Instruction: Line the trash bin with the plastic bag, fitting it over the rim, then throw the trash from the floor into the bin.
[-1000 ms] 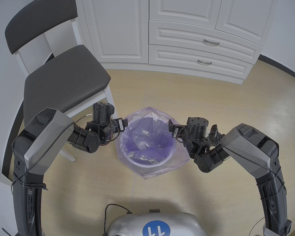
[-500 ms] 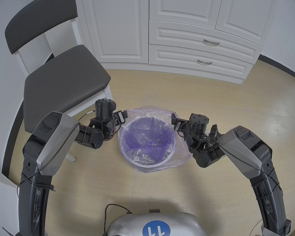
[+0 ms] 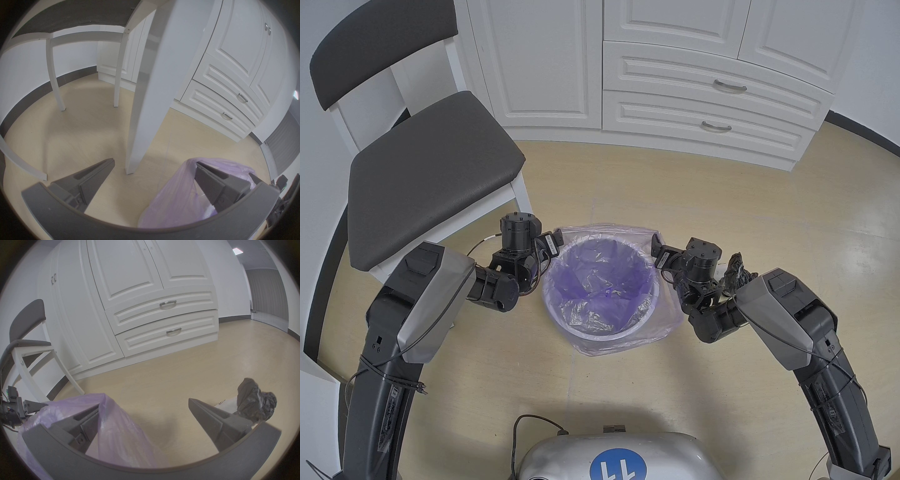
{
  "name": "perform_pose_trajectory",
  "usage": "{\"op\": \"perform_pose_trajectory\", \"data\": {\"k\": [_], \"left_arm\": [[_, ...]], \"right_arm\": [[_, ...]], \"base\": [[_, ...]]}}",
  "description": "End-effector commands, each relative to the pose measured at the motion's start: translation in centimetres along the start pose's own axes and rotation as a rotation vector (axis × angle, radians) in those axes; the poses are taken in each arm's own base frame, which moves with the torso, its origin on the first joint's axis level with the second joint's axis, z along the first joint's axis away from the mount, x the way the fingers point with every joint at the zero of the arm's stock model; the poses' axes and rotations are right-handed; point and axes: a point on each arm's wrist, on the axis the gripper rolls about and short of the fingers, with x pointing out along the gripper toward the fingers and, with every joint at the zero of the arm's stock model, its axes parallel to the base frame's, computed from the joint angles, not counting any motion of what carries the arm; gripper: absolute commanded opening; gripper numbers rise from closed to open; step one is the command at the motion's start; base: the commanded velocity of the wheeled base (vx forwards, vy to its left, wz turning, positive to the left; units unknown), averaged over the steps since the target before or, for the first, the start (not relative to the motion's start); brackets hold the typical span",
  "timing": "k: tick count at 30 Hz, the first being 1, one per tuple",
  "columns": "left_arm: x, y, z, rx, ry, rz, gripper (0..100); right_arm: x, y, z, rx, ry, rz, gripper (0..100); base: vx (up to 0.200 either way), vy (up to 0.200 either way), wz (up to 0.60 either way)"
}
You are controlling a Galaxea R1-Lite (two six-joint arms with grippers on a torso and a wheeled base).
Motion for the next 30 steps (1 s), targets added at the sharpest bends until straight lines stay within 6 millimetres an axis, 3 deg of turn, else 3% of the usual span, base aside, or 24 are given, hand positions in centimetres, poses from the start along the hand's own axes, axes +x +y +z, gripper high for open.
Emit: {"op": "perform_pose_trajectory", "data": {"k": [1, 19, 30], "left_arm": [[0.3, 0.1, -0.7, 0.003, 0.011, 0.002, 100], [0.7, 1.4, -0.5, 0.005, 0.027, 0.036, 100], [1.9, 2.6, -3.5, 0.031, 0.124, 0.081, 100]], "right_arm": [[0.0, -0.2, -0.9, 0.004, 0.013, -0.003, 100], [-0.1, -0.8, -2.7, -0.009, 0.066, -0.012, 100], [-0.3, -1.3, -4.2, -0.029, 0.107, -0.023, 100]], "base": [[0.000, 0.000, 0.00], [0.000, 0.000, 0.00], [0.000, 0.000, 0.00]]}}
